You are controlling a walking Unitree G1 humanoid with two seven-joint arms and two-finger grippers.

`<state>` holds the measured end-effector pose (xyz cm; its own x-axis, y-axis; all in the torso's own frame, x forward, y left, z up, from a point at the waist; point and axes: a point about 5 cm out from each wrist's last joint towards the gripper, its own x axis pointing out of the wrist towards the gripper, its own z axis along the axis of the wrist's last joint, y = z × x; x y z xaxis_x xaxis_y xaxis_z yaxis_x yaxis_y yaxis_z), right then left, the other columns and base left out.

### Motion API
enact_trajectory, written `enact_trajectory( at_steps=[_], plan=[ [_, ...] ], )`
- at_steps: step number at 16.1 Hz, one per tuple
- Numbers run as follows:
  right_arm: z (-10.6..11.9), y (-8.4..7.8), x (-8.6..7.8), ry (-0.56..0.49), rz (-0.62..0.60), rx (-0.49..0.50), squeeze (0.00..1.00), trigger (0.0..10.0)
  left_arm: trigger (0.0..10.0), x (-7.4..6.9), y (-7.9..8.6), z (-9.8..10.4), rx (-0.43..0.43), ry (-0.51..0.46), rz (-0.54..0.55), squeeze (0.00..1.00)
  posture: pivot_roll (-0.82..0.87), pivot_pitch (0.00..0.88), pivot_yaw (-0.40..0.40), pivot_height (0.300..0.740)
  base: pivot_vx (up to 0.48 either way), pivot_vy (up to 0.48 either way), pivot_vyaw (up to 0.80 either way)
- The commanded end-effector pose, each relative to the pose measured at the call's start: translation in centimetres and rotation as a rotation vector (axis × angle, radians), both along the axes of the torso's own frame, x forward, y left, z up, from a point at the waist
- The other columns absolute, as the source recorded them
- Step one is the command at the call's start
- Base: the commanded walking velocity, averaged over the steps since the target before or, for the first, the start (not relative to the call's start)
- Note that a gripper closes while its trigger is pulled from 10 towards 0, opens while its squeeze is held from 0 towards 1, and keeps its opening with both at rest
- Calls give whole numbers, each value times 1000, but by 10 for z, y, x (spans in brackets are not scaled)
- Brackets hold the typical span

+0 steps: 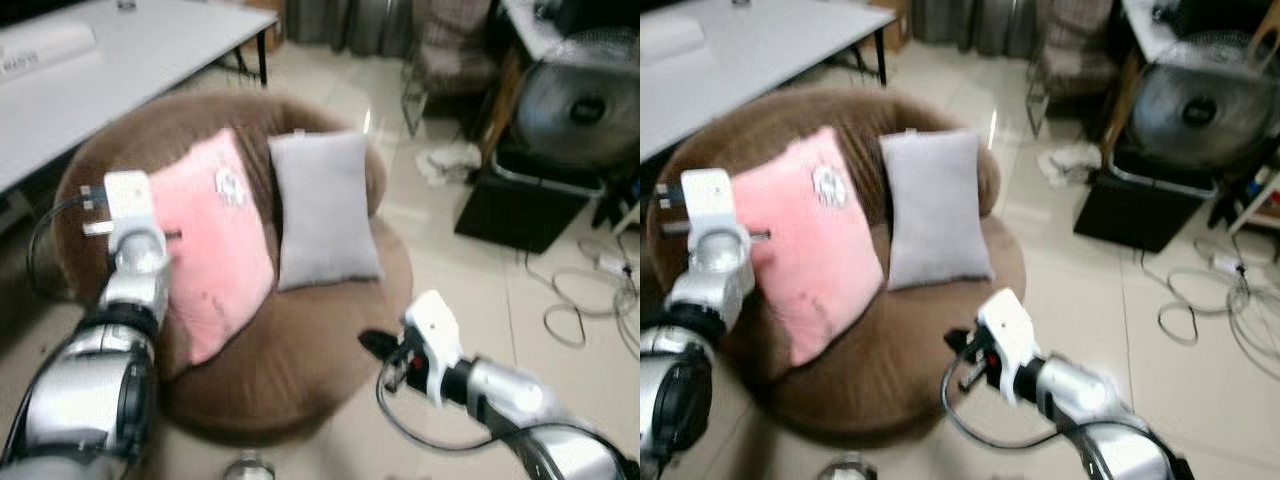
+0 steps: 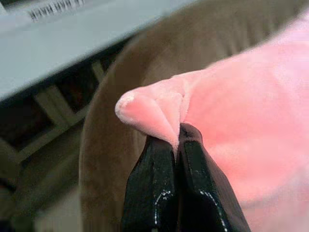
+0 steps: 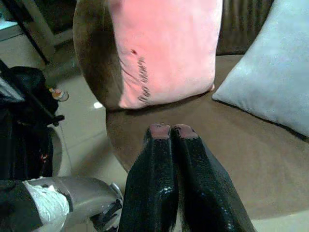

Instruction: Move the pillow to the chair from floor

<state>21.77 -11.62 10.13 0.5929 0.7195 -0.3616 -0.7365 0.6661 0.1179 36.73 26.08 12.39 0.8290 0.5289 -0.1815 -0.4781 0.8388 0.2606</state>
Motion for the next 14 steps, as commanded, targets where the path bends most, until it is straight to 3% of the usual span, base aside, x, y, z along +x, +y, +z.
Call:
enact_trajectory(
  at_steps=[1, 3, 4, 7, 11, 14],
  plan=[
    [3, 2, 0, 2, 23, 10, 0, 10000, 10000, -3, -2, -8, 22, 59, -15, 0, -12, 105, -37, 740, 0, 0, 0],
    [4, 3, 1, 5, 28, 7, 0, 10000, 10000, -5, 1, -12, -7, 76, 3, 0, -11, 109, -41, 740, 0, 0, 0],
    [4, 3, 0, 7, 28, 6, 0, 10000, 10000, -5, 3, -11, -27, 64, 9, 1000, -12, 109, -42, 740, 0, 0, 0],
    [3, 3, 0, 14, 31, 6, 0, 10000, 10000, -1, 1, -6, -73, 43, -41, 1000, -12, 109, -42, 740, 0, 0, 0],
    [2, 4, 3, 18, 38, 10, 0, 10000, 10000, 3, 3, 3, -40, 32, -69, 1000, -8, 106, -40, 740, 0, 0, 0],
    [3, 4, 5, 14, 41, 11, 0, 10000, 10000, 4, 17, 19, 18, -31, -21, 1000, -6, 101, -42, 740, 0, 0, 0]
  ],
)
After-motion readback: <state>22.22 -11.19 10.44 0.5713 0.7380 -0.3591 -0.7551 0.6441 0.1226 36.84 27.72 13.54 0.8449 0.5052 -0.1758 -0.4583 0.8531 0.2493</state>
